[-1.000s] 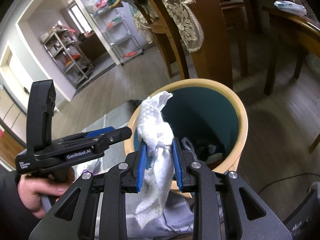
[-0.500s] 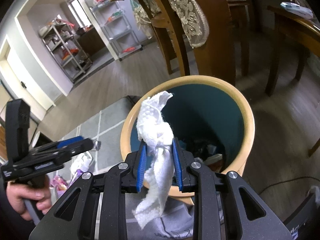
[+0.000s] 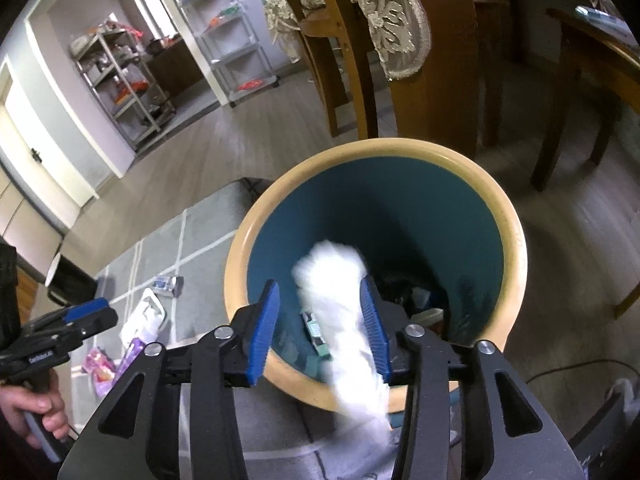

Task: Collect trash
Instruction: 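Carry the glove and tissue over the teal bin and open both grippers, then grasp the purple spray bottle with the left gripper while the right gripper returns to the pile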

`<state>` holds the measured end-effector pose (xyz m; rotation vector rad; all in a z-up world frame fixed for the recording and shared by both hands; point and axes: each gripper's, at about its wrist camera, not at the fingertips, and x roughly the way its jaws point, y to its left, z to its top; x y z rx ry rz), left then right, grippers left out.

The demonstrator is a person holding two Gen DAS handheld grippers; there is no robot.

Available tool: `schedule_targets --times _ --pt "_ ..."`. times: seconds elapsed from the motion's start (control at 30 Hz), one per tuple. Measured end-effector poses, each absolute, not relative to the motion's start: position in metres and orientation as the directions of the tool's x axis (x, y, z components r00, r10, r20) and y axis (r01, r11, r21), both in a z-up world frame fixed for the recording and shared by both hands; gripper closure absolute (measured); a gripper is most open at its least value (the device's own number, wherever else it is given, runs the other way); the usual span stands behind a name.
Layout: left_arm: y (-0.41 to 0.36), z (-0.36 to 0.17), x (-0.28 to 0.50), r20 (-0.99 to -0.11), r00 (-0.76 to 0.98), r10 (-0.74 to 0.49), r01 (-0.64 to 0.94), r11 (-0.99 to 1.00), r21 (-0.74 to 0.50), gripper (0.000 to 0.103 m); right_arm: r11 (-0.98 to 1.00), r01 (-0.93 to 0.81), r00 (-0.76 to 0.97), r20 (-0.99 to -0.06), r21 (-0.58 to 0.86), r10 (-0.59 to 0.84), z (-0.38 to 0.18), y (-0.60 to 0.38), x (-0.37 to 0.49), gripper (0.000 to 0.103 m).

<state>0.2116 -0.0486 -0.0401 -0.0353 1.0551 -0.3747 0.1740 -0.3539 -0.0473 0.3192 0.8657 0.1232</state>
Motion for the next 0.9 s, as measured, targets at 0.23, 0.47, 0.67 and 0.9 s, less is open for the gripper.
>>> schedule_targets --times 0.23,0.47,0.67,0.9 --pt "-0.022 -0.046 0.202 -0.848 0.441 -0.292 0.241 0.949 -0.201 0.041 0.949 0.002 0.642 -0.728 0.316 0.241 -0.046 -0.346 0.171 0.043" --pt "0.001 -0.052 0.190 -0.855 0.448 -0.261 0.212 0.960 -0.183 0.036 0.948 -0.018 0.644 -0.722 0.318 0.254 -0.044 -0.339 0.167 0.035" --pt "0.003 -0.063 0.183 -0.871 0.427 -0.245 0.240 0.959 -0.152 0.036 0.951 -0.064 0.633 -0.725 0.302 0.273 -0.044 -0.322 0.163 0.032" --pt "-0.018 -0.086 0.183 -0.904 0.367 -0.217 0.324 0.941 -0.095 0.045 0.956 -0.137 0.612 -0.737 0.259 0.287 -0.044 -0.296 0.156 0.032"
